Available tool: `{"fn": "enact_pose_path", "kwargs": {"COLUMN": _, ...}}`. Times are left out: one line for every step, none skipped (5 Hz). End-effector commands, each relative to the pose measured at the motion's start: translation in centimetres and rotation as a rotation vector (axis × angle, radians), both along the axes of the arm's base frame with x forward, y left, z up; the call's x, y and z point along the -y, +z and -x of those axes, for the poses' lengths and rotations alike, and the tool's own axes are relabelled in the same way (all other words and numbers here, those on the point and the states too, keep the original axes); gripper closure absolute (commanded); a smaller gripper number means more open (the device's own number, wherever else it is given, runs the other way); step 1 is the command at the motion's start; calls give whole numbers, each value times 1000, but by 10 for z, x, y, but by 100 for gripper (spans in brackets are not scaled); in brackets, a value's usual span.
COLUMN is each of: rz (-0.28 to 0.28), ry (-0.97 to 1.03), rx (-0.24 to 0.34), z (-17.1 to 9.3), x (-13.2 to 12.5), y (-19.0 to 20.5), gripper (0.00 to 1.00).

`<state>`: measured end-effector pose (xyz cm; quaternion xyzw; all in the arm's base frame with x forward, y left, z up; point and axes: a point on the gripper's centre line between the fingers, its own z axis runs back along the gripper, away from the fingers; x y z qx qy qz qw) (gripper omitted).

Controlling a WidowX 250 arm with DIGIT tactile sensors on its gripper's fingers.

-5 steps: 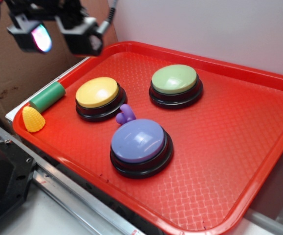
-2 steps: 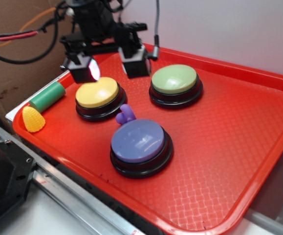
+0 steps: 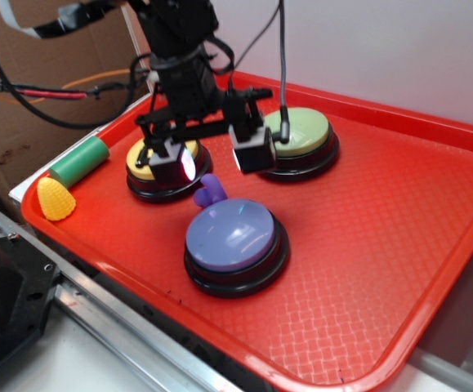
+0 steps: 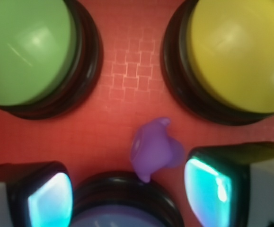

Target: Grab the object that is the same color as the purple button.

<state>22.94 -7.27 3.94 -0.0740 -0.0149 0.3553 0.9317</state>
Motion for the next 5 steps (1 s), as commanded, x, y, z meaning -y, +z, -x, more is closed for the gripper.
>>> {"fn": "enact_pose_path", "kwargs": {"rz": 1, "ry": 45, "rx": -21, "z": 3, "x": -6, "y": -7, "gripper": 0}}
{"fn": "enact_pose_path", "kwargs": {"rz": 5, "ry": 63, "rx": -26, "z": 1, "x": -10, "y": -6, "gripper": 0}}
{"fn": "enact_pose_path", "kwargs": {"rz": 1, "ry": 101, "rx": -23, "z": 0, "x": -16, "y": -5, "gripper": 0}}
{"fn": "enact_pose_path", "kwargs": {"rz": 9, "ry": 124, "rx": -38, "z": 1, "x": -19, "y": -6, "gripper": 1}}
{"fn": "enact_pose_path", "kwargs": {"rz": 5, "ry": 136, "rx": -59, "z": 3, "x": -19, "y": -8, "gripper": 85}}
